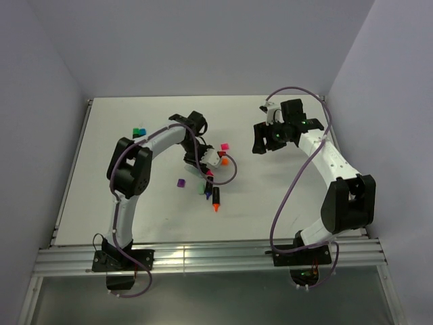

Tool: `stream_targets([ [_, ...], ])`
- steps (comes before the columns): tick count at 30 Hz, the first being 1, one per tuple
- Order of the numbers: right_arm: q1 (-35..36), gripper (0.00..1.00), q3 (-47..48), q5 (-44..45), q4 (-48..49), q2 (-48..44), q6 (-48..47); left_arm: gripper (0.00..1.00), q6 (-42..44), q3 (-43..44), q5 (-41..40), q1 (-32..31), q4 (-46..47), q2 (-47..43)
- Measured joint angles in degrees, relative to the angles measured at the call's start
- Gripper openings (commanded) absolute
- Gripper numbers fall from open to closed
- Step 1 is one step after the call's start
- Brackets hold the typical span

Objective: Insert the pens into the pen caps
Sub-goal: Pick up the pen from the center of the board.

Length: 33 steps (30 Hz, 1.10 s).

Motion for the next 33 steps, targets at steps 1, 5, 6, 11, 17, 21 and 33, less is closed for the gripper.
stream_targets([
  [1,0.0,0.72,0.0,-0.04,-0.02,0.0,0.0,0.42,-0.02,0.0,-0.37,-0.2,0.0,0.24],
  [5,-0.09,0.72,0.0,-0.13,-0.02,0.02,0.0,0.43,-0.22,0.0,-1.6,-0.96,0.35,0.9],
  [6,-0.13,0.72,0.0,-0.13,-0.02,0.02,0.0,0.43,-0.24,0.0,-2.05,-1.14,0.44,1.03],
  [11,-0.26,0.72,0.0,-0.15,-0.02,0.02,-0.02,0.42,-0.52,0.0,-3.85,-1.57,0.98,2.14],
  [17,-0.37,0.73,0.0,-0.35,-0.07,0.07,-0.17,0.34,-0.5,0.2,-4.87,-1.57,1.29,2.27],
  [21,-0.39,0.75,0.0,-0.72,-0.09,0.22,-0.17,0.07,-0.9,0.74,-4.81,-1.57,1.2,2.6],
  [33,-3.43,0.82,2.1,-5.01,0.52,0.11,3.98,0.0,-24.85,4.5,1.6,-1.18,9.33,1.97],
])
